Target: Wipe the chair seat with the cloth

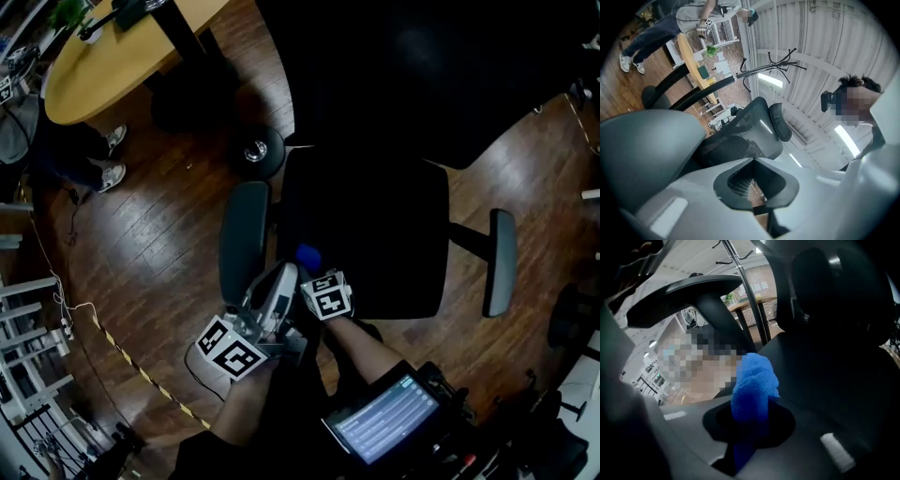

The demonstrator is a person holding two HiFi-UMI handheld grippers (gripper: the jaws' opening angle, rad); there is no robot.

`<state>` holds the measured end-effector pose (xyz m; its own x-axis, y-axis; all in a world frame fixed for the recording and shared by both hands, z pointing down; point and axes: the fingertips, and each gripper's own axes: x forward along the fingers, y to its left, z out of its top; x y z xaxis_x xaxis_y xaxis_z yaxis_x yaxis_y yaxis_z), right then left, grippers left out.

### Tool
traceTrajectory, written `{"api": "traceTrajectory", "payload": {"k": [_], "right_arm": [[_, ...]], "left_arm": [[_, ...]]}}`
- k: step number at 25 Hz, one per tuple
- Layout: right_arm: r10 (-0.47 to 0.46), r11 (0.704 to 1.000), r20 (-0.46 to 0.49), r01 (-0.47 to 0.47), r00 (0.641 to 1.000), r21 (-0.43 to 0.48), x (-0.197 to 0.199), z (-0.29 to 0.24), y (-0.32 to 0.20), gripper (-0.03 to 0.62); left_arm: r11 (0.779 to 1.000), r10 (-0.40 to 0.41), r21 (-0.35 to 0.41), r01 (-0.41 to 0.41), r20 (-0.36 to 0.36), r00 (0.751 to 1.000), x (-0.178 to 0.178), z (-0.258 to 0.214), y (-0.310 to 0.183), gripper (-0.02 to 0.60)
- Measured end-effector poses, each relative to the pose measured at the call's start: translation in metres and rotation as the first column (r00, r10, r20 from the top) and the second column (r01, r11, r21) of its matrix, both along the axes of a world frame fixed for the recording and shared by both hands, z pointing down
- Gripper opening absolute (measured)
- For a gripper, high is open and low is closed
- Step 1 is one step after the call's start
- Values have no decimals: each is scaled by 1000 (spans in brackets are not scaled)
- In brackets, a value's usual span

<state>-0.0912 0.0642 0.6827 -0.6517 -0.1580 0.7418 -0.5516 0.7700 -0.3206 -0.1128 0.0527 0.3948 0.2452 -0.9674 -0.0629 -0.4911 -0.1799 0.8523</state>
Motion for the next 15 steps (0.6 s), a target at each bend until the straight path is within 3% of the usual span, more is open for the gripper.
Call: {"api": "traceTrajectory", "payload": {"k": [9, 15], "right_arm": [[2, 1000, 10, -2, 1000, 14, 12, 5, -4, 49], [120, 993, -59, -119, 991, 9, 83, 17, -31, 49]], "left_arm": [[1000, 21, -3, -21, -8, 1000, 5, 7, -2, -6], [995, 98, 6, -98, -15, 995, 34, 9, -20, -6]]}}
